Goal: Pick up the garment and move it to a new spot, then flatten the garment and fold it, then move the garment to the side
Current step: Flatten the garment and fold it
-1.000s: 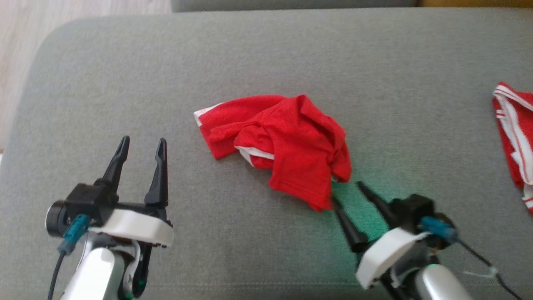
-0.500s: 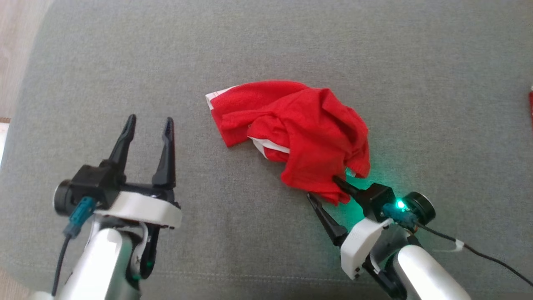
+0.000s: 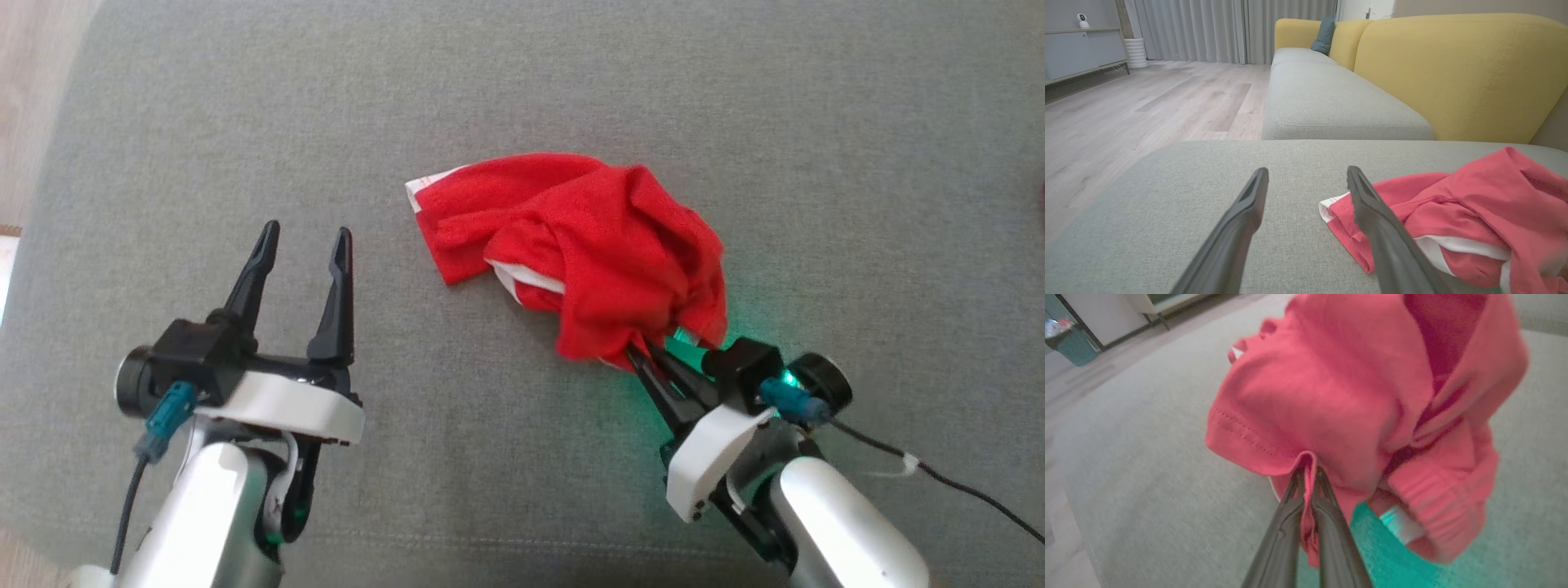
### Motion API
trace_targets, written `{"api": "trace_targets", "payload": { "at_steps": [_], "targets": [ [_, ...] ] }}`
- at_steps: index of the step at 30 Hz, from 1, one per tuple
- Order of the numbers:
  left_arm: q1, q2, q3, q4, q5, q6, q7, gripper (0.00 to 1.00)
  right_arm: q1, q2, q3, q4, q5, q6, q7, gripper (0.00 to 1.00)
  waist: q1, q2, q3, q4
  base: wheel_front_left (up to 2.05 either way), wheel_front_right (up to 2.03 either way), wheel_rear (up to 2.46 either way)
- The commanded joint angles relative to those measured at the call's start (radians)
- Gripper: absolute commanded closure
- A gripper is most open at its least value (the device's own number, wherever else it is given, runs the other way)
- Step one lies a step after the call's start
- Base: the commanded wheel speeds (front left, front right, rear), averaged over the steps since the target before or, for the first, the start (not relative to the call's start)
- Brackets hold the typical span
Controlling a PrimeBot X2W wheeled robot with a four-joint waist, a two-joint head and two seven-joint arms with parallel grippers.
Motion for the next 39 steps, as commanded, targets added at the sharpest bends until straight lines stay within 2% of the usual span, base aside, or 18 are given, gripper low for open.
{"api": "trace_targets", "payload": {
  "at_steps": [1, 7, 14, 23, 28, 32, 33, 34, 35, 39],
  "targets": [
    [-0.032, 0.014, 0.049, -0.025, 0.010, 0.000, -0.012, 0.00, -0.025, 0.007, 0.015, -0.068, 0.018, -0.001, -0.024, 1.00, 0.0000, 0.0000, -0.007, -0.008, 0.00, 0.00, 0.00],
    [-0.025, 0.015, 0.055, -0.029, 0.017, -0.002, -0.012, 0.00, -0.032, 0.023, -0.050, -0.183, 0.064, -0.001, -0.059, 1.00, 0.0000, 0.0000, -0.021, -0.027, 0.00, 0.00, 0.00],
    [-0.020, 0.014, 0.058, -0.032, 0.022, -0.006, -0.012, 0.00, -0.038, 0.064, -0.262, -0.237, 0.080, -0.001, -0.071, 1.00, 0.0000, 0.0000, -0.027, -0.043, 0.00, 0.00, 0.00],
    [-0.030, 0.013, 0.051, -0.035, 0.031, -0.012, -0.012, 0.00, -0.032, 0.091, -0.557, -0.115, 0.124, -0.001, -0.066, 1.00, 0.0000, 0.0000, -0.005, -0.039, 0.00, 0.00, 0.00],
    [-0.038, 0.013, 0.051, -0.035, 0.036, -0.014, -0.012, 0.00, -0.029, 0.098, -0.650, 0.010, 0.156, -0.001, -0.050, 1.00, 0.0000, 0.0000, 0.011, -0.037, 0.00, 0.00, 0.00],
    [-0.040, 0.013, 0.052, -0.033, 0.039, -0.017, -0.012, 0.00, -0.034, 0.102, -0.675, 0.087, 0.197, -0.001, -0.058, 1.00, 0.0000, 0.0000, 0.015, -0.038, 0.00, 0.00, 0.00],
    [-0.039, 0.013, 0.053, -0.033, 0.040, -0.016, -0.012, 0.00, -0.035, 0.103, -0.673, 0.093, 0.211, -0.001, -0.066, 0.69, 0.0000, 0.0000, 0.013, -0.041, 0.00, 0.00, 0.00],
    [-0.037, 0.014, 0.054, -0.032, 0.041, -0.016, -0.012, 0.00, -0.035, 0.103, -0.666, 0.097, 0.223, -0.001, -0.072, 0.10, 0.0000, 0.0000, 0.009, -0.044, 0.00, 0.00, 0.00],
    [-0.034, 0.015, 0.056, -0.032, 0.041, -0.015, -0.012, 0.00, -0.034, 0.103, -0.658, 0.097, 0.228, -0.001, -0.077, 0.00, 0.0000, 0.0000, 0.006, -0.048, 0.00, 0.00, 0.00],
    [-0.025, 0.017, 0.059, -0.030, 0.042, -0.012, -0.012, 0.00, -0.019, 0.082, -0.617, 0.050, 0.224, -0.001, -0.108, 0.00, 0.0000, 0.0000, -0.013, -0.061, 0.00, 0.00, 0.00]
  ]
}}
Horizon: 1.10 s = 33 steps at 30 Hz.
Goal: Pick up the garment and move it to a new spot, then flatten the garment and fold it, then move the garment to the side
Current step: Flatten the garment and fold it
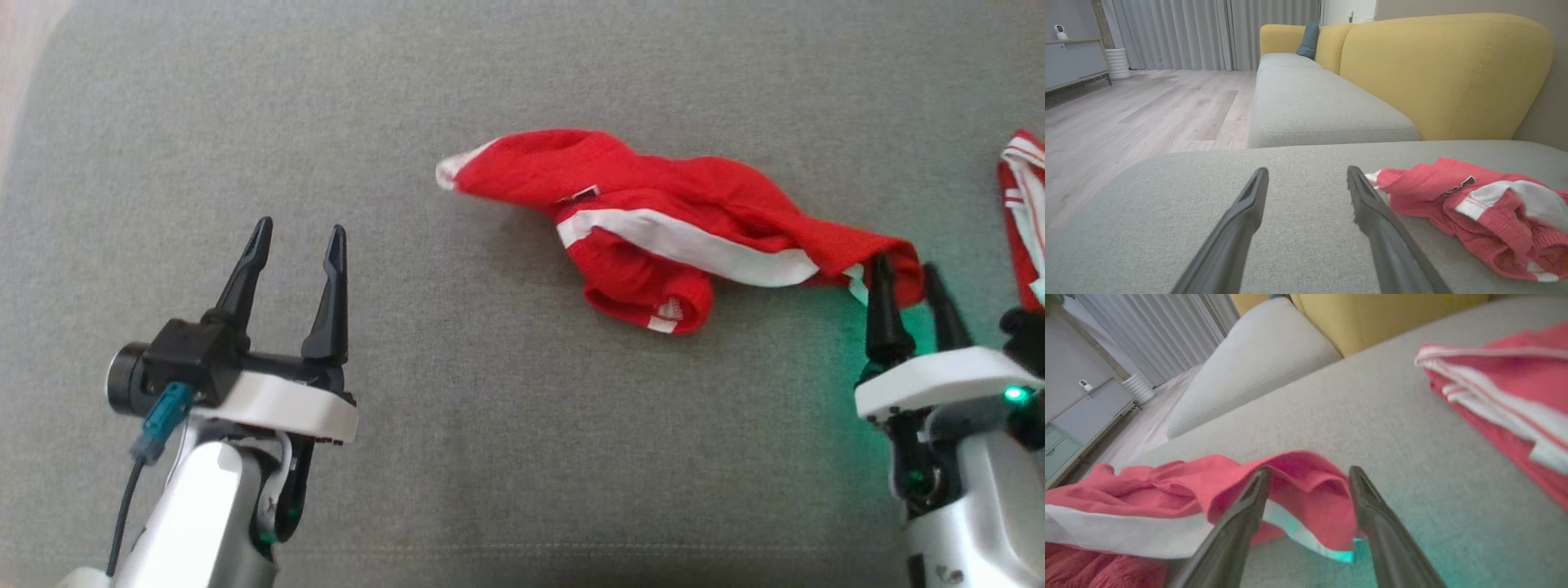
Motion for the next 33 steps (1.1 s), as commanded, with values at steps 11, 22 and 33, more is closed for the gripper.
{"api": "trace_targets", "payload": {
  "at_steps": [11, 22, 33],
  "targets": [
    [0.010, 0.027, 0.052, -0.038, 0.001, 0.022, -0.009, 0.00, 0.063, -0.087, 0.117, -0.323, -0.198, -0.001, -0.037, 0.00, 0.0000, 0.0000, -0.059, -0.037, 0.00, 0.00, 0.00],
    [0.062, 0.038, 0.059, -0.062, -0.002, 0.052, -0.002, 0.00, 0.166, -0.076, 0.182, -0.506, -0.245, -0.001, 0.029, 0.00, 0.0000, 0.0000, -0.086, -0.051, 0.00, 0.00, 0.00],
    [0.076, 0.040, 0.051, -0.075, -0.011, 0.060, 0.006, 0.00, 0.184, -0.056, 0.171, -0.532, -0.239, -0.001, 0.044, 0.00, 0.0000, 0.0000, -0.083, -0.050, 0.00, 0.00, 0.00]
  ]
}}
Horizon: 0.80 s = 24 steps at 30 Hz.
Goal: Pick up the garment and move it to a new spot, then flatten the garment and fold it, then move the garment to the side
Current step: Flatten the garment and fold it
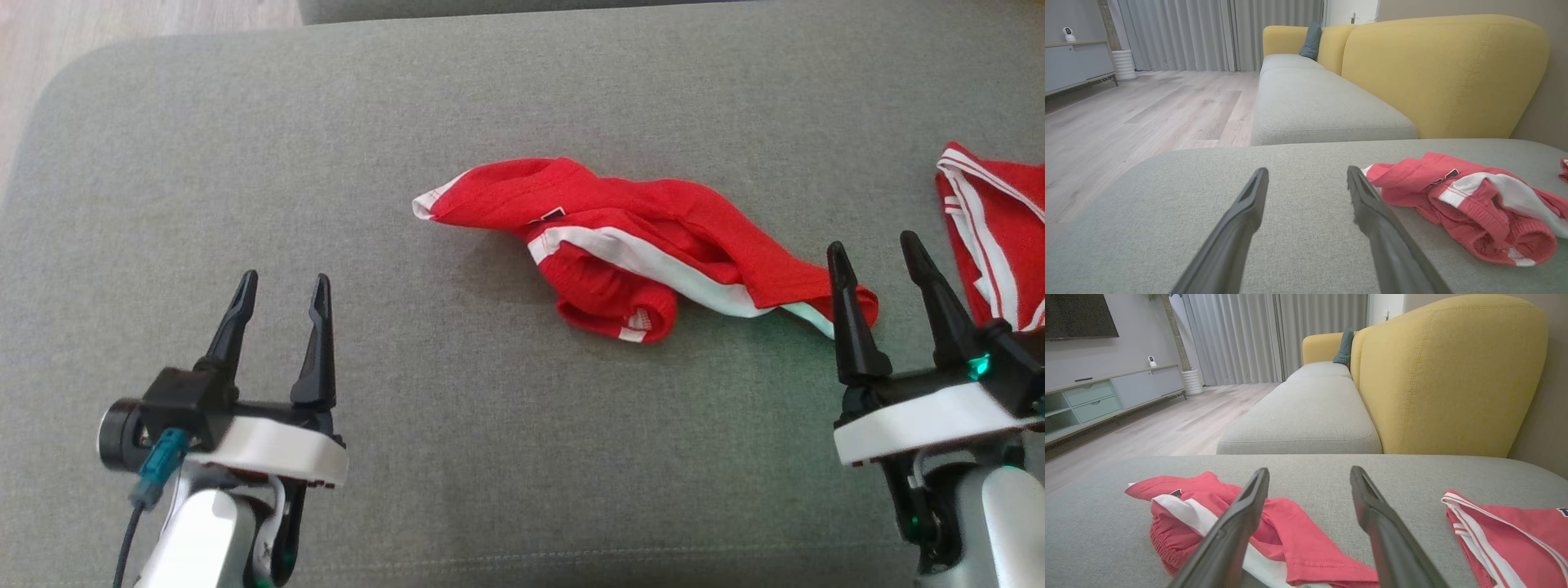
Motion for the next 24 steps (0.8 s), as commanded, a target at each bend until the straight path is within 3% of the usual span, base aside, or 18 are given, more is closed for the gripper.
{"api": "trace_targets", "payload": {
  "at_steps": [1, 14, 24],
  "targets": [
    [-0.031, 0.024, 0.039, -0.038, -0.007, 0.006, 0.001, 0.00, -0.008, -0.005, 0.015, -0.044, 0.003, -0.001, 0.005, 0.00, 0.0000, 0.0000, 0.002, 0.002, 0.00, 0.00, 0.00],
    [-0.054, 0.029, 0.023, -0.035, -0.006, 0.005, 0.006, 0.00, -0.011, -0.005, 0.022, -0.034, 0.008, -0.001, 0.011, 0.00, 0.0000, 0.0000, 0.017, -0.002, 0.00, 0.00, 0.00],
    [-0.090, 0.027, 0.016, -0.036, -0.003, 0.000, 0.001, 0.00, -0.007, -0.028, 0.060, 0.072, -0.011, -0.001, 0.044, 0.00, 0.0000, 0.0000, 0.064, 0.014, 0.00, 0.00, 0.00]
  ]
}}
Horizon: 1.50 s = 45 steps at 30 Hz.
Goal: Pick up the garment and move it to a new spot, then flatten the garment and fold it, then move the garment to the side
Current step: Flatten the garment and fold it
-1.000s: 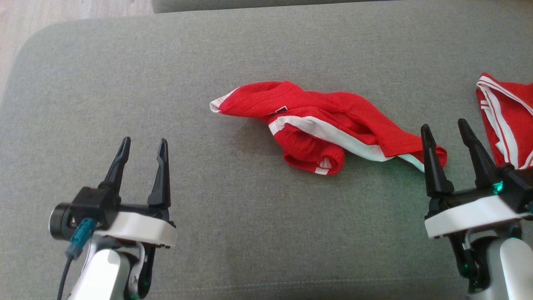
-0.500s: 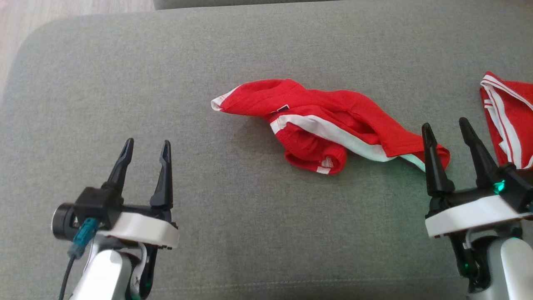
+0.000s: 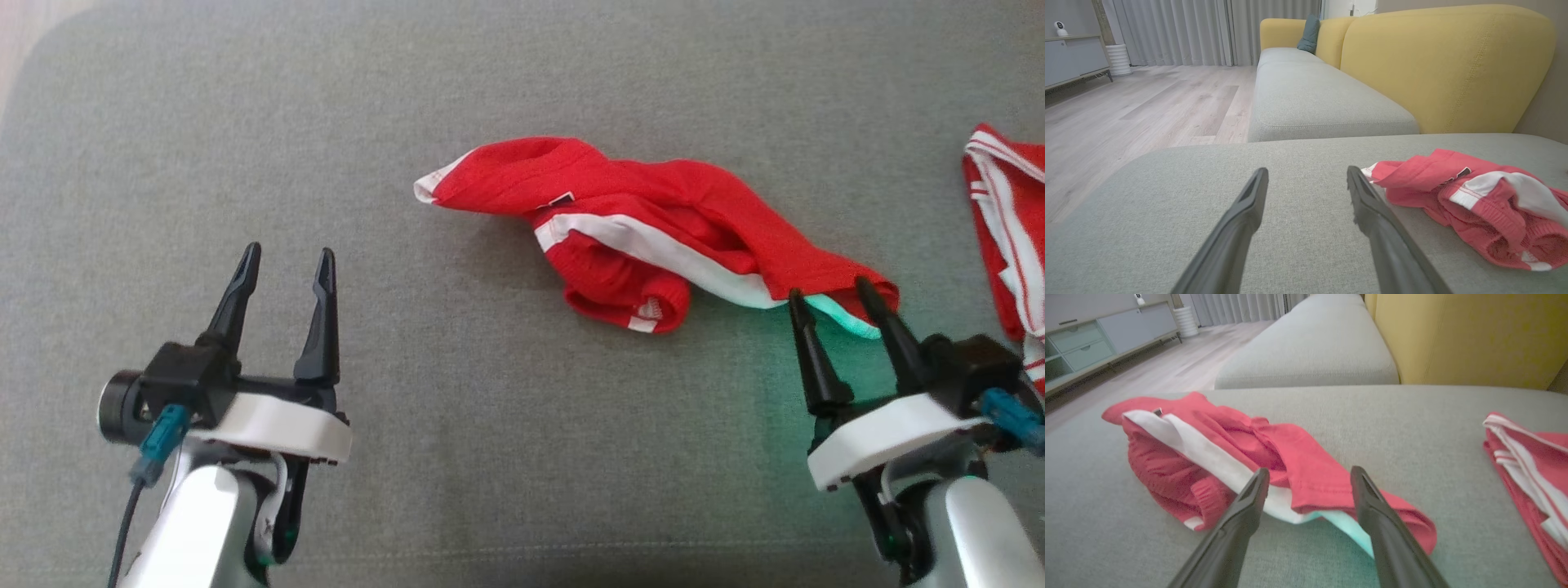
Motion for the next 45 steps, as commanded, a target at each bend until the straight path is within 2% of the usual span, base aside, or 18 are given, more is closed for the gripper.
{"api": "trace_targets", "payload": {
  "at_steps": [1, 14, 17, 18, 26, 31, 35, 36, 40, 41, 42, 43, 45],
  "targets": [
    [-0.045, 0.021, 0.029, -0.034, -0.002, 0.001, -0.008, 0.00, -0.011, -0.019, 0.025, -0.019, -0.006, -0.001, 0.001, 0.00, 0.0000, 0.0000, 0.011, 0.008, 0.00, 0.00, 0.00],
    [-0.071, 0.013, 0.026, -0.023, 0.001, -0.002, -0.017, 0.00, -0.085, -0.036, 0.041, 0.108, -0.083, -0.001, -0.015, 0.00, 0.0000, 0.0000, 0.043, 0.038, 0.00, 0.00, 0.00],
    [-0.075, 0.010, 0.024, -0.020, 0.003, -0.004, -0.018, 0.00, -0.097, -0.034, 0.032, 0.135, -0.087, -0.001, -0.005, 0.65, 0.0000, 0.0000, 0.044, 0.046, 0.00, 0.00, 0.00],
    [-0.075, 0.009, 0.023, -0.019, 0.003, -0.004, -0.019, 0.00, -0.100, -0.035, 0.028, 0.142, -0.086, -0.001, -0.006, 1.00, 0.0000, 0.0000, 0.043, 0.050, 0.00, 0.00, 0.00],
    [-0.076, 0.004, 0.024, -0.016, 0.005, -0.006, -0.021, 0.00, -0.136, -0.055, -0.019, 0.125, -0.074, -0.001, -0.022, 1.00, 0.0000, 0.0000, 0.045, 0.066, 0.00, 0.00, 0.00],
    [-0.085, 0.000, 0.025, -0.018, 0.008, -0.007, -0.021, 0.00, -0.222, -0.090, -0.048, 0.127, -0.058, -0.001, -0.016, 1.00, 0.0000, 0.0000, 0.063, 0.071, 0.00, 0.00, 0.00],
    [-0.099, -0.006, 0.023, -0.020, 0.012, -0.012, -0.022, 0.00, -0.318, -0.130, -0.056, 0.202, -0.034, -0.001, -0.025, 1.00, 0.0000, 0.0000, 0.088, 0.083, 0.00, 0.00, 0.00],
    [-0.108, -0.009, 0.022, -0.022, 0.014, -0.015, -0.022, 0.00, -0.367, -0.147, -0.059, 0.258, -0.020, -0.001, -0.038, 1.00, 0.0000, 0.0000, 0.102, 0.091, 0.00, 0.00, 0.00],
    [-0.119, -0.014, 0.024, -0.024, 0.019, -0.020, -0.022, 0.00, -0.430, -0.158, -0.053, 0.344, 0.008, -0.001, -0.064, 1.00, 0.0000, 0.0000, 0.118, 0.101, 0.00, 0.00, 0.00],
    [-0.122, -0.016, 0.025, -0.024, 0.020, -0.021, -0.022, 0.00, -0.447, -0.158, -0.050, 0.372, 0.019, -0.001, -0.074, 0.76, 0.0000, 0.0000, 0.122, 0.103, 0.00, 0.00, 0.00],
    [-0.124, -0.018, 0.026, -0.024, 0.021, -0.022, -0.022, 0.00, -0.462, -0.159, -0.046, 0.401, 0.028, -0.001, -0.081, 0.34, 0.0000, 0.0000, 0.125, 0.104, 0.00, 0.00, 0.00],
    [-0.125, -0.019, 0.028, -0.023, 0.022, -0.023, -0.022, 0.00, -0.475, -0.158, -0.044, 0.427, 0.038, -0.001, -0.092, 0.00, 0.0000, 0.0000, 0.126, 0.105, 0.00, 0.00, 0.00],
    [-0.125, -0.022, 0.032, -0.021, 0.025, -0.025, -0.022, 0.00, -0.494, -0.159, -0.032, 0.462, 0.043, -0.001, -0.124, 0.00, 0.0000, 0.0000, 0.125, 0.105, 0.00, 0.00, 0.00]
  ]
}}
